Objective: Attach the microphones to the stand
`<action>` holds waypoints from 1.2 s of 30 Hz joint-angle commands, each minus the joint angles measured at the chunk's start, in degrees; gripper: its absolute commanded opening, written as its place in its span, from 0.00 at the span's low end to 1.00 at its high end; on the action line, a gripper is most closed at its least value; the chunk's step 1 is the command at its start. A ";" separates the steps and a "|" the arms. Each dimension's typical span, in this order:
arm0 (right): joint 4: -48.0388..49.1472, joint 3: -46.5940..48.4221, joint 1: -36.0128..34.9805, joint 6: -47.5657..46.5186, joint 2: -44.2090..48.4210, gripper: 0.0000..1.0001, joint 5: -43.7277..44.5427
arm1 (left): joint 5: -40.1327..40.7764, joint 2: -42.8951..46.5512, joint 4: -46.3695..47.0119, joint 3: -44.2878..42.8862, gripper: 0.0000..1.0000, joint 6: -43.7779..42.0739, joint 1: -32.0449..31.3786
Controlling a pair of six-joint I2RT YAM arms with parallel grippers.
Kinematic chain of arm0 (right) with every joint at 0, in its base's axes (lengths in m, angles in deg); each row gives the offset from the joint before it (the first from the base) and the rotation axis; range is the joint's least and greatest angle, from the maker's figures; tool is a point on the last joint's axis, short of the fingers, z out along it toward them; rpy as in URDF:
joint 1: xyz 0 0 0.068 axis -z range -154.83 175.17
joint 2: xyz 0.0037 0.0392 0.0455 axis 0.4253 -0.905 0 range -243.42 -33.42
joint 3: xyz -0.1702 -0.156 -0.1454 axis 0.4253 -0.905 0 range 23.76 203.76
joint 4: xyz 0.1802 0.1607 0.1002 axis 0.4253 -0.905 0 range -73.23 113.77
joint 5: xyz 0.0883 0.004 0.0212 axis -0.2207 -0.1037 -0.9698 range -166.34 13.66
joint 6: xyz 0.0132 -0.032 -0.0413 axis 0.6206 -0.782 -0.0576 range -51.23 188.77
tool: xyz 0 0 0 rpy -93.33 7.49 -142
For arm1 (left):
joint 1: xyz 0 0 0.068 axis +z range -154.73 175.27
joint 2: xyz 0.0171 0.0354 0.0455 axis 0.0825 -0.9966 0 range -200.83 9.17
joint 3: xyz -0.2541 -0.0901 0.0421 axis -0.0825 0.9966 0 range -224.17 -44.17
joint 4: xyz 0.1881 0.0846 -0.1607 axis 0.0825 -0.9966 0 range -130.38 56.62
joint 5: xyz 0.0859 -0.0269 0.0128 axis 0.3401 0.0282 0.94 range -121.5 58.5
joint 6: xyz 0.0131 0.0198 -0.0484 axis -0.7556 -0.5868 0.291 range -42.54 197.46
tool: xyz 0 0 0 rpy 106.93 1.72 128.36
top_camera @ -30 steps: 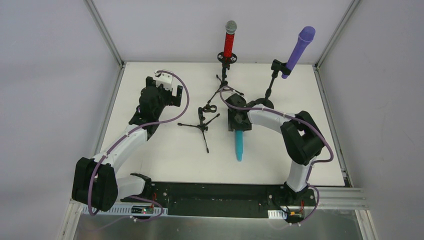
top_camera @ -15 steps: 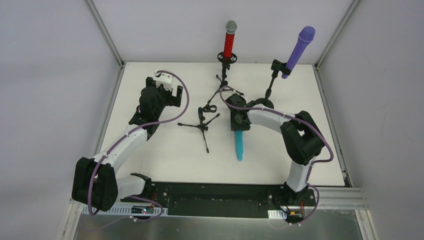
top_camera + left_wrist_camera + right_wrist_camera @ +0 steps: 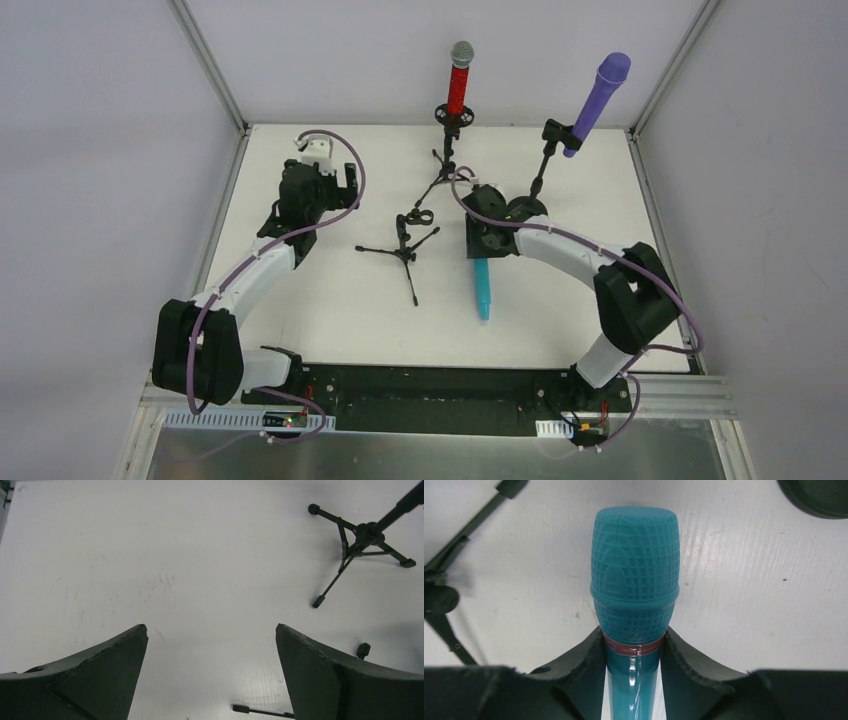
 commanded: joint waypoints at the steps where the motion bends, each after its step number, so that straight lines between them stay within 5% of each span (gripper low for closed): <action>1: 3.09 -1.41 0.10 -1.36 8.39 0.00 -0.39 | -1.91 -1.46 -1.91 -3.24 0.99 9.06 2.83; 13: 19.26 -12.06 0.14 -2.89 31.41 0.00 -8.91 | -4.33 -5.21 -4.62 -4.79 0.99 13.02 3.81; 23: 47.83 -26.97 0.20 -10.90 46.39 0.00 -18.03 | -7.82 -7.23 -6.77 -6.27 0.99 14.41 3.82; 36: 76.90 -37.30 0.21 -18.84 50.02 0.00 -22.30 | -10.72 -8.03 -7.09 -6.75 0.99 9.56 3.82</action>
